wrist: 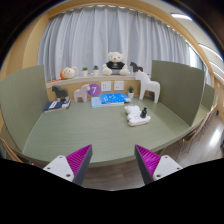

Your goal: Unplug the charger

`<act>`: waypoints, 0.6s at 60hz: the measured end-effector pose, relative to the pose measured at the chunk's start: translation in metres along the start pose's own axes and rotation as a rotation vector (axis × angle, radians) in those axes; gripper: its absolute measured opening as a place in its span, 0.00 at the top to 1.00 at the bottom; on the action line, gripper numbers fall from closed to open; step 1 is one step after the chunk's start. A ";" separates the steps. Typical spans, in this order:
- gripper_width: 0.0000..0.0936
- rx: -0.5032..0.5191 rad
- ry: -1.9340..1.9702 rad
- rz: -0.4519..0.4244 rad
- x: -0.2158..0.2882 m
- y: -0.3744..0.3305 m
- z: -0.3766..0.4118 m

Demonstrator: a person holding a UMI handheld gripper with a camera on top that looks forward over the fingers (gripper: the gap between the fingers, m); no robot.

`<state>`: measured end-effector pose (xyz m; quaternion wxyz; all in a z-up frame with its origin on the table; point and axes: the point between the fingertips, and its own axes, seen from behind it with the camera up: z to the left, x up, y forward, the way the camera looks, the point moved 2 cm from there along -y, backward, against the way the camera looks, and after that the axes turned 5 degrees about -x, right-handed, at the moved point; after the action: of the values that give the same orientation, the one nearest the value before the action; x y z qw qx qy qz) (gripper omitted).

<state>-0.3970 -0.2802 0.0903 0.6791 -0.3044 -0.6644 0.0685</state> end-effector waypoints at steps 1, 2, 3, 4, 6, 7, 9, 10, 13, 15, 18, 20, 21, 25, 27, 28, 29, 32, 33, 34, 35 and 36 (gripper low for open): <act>0.08 -0.008 -0.001 0.010 -0.002 0.001 -0.004; 0.08 -0.016 -0.003 0.018 -0.004 0.003 -0.008; 0.08 -0.023 -0.005 0.026 -0.006 0.008 -0.014; 0.08 -0.030 -0.006 0.034 -0.009 0.018 -0.021; 0.08 -0.040 -0.005 0.045 -0.014 0.026 -0.034; 0.08 -0.045 -0.006 0.050 -0.015 0.034 -0.041; 0.08 -0.052 -0.007 0.058 -0.017 0.047 -0.055; 0.08 -0.056 -0.009 0.061 -0.018 0.054 -0.062; 0.08 -0.069 -0.015 0.068 -0.017 0.074 -0.083; 0.08 -0.077 -0.020 0.069 -0.014 0.088 -0.096; 0.08 -0.076 -0.025 0.058 -0.009 0.111 -0.115; 0.09 -0.076 -0.030 0.057 -0.002 0.126 -0.123; 0.09 -0.074 -0.032 0.056 0.001 0.134 -0.128; 0.11 -0.048 -0.042 0.040 0.015 0.167 -0.143; 0.11 -0.034 -0.052 0.036 0.022 0.185 -0.148; 0.12 -0.028 -0.057 0.036 0.025 0.193 -0.150; 0.12 -0.021 -0.061 0.036 0.029 0.202 -0.152; 0.17 0.007 -0.070 0.037 0.038 0.225 -0.156; 0.19 0.018 -0.072 0.036 0.042 0.233 -0.156; 0.21 0.029 -0.072 0.034 0.046 0.240 -0.156; 0.24 0.040 -0.071 0.032 0.049 0.247 -0.156; 0.26 0.052 -0.069 0.030 0.053 0.253 -0.156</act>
<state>-0.1652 -0.1000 0.0185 0.6624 -0.2941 -0.6807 0.1062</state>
